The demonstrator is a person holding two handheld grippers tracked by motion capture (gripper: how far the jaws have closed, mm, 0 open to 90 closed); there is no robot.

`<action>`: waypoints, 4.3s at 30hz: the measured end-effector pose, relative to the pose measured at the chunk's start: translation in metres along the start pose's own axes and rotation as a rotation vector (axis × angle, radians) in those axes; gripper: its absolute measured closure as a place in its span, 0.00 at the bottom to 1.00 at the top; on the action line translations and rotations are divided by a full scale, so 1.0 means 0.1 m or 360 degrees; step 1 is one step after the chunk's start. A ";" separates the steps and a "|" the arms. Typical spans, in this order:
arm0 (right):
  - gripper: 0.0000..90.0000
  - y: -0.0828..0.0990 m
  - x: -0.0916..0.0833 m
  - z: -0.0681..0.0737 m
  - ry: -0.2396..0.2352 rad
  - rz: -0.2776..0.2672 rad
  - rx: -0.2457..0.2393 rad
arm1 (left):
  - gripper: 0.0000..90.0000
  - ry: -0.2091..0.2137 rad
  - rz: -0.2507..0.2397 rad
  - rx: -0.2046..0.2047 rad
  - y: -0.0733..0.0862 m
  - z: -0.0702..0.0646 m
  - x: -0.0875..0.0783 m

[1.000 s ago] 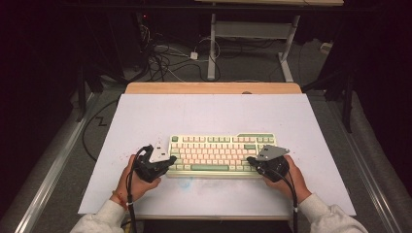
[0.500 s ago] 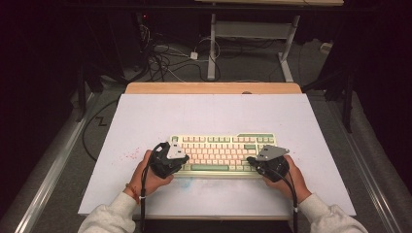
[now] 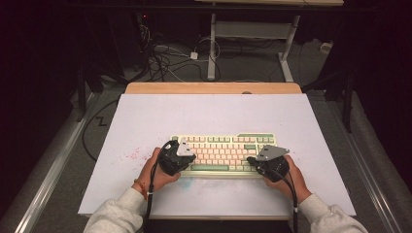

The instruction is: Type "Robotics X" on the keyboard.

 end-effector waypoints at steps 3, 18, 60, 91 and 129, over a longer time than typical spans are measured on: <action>1.00 0.00 0.00 0.00 0.0000 0.0000 0.0000 | 0.95 0.0008 0.0005 0.0009 -0.01 -0.01 0.01; 1.00 0.00 0.00 0.00 0.0005 0.0001 -0.0007 | 0.95 0.0001 0.0020 0.0020 0.01 -0.01 0.02; 0.96 -0.09 -0.18 0.04 0.0023 -0.0119 0.0006 | 0.79 -0.0113 -0.0122 -0.0002 -0.02 0.00 -0.10; 0.22 -0.16 -0.20 0.07 0.0201 -0.0275 0.0049 | 0.18 -0.0358 -0.0227 -0.0013 -0.05 -0.10 -0.09; 0.23 -0.14 -0.39 0.18 0.0354 -0.0242 -0.0043 | 0.18 -0.0479 -0.0244 0.0098 0.12 -0.05 -0.33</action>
Point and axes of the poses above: each handheld gripper's, and its own axes: x roughly forward along the jaws, y roughly out of its underside, z roughly to its left, the point moved 1 cm from there along x, roughly forward along the jaws, and after that the axes turned 15 degrees about -y, right-handed, at the moved point
